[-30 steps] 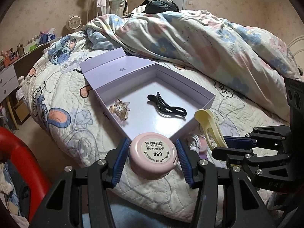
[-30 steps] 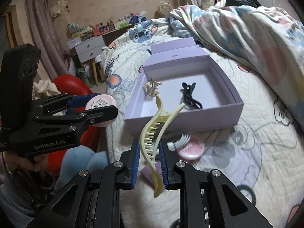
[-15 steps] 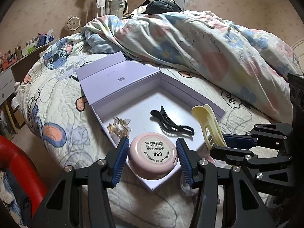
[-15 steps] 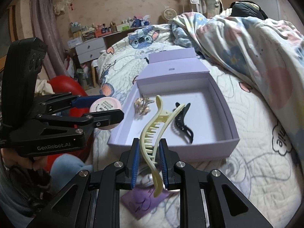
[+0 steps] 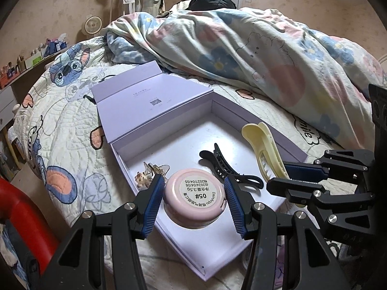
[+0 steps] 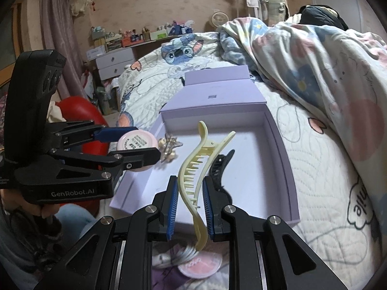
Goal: Organize rigid objects
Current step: 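Carry the pink compact and cream clip over the lavender box with both grippers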
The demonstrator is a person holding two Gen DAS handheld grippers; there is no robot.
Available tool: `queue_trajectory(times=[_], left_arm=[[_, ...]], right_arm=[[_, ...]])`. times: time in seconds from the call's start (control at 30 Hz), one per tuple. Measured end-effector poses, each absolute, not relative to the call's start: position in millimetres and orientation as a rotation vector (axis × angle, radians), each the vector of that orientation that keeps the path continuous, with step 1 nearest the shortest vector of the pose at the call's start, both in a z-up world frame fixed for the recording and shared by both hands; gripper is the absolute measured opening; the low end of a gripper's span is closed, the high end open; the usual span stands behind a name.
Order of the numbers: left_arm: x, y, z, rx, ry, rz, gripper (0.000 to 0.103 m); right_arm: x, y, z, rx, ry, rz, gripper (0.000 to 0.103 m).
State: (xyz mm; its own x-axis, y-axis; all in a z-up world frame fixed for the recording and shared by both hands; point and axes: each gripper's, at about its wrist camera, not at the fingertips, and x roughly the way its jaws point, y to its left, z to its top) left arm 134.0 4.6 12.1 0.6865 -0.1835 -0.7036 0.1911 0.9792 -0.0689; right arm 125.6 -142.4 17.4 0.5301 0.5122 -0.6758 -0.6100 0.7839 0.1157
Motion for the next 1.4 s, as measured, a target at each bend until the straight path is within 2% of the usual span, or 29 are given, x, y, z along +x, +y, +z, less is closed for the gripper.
queue_trajectory(times=[1.4], left_arm=[[237,5,-15,0.080,0.866,-0.177,0.051]], right_arm=[[236,-126,-12,-0.211,0.844,0.648,0.020]])
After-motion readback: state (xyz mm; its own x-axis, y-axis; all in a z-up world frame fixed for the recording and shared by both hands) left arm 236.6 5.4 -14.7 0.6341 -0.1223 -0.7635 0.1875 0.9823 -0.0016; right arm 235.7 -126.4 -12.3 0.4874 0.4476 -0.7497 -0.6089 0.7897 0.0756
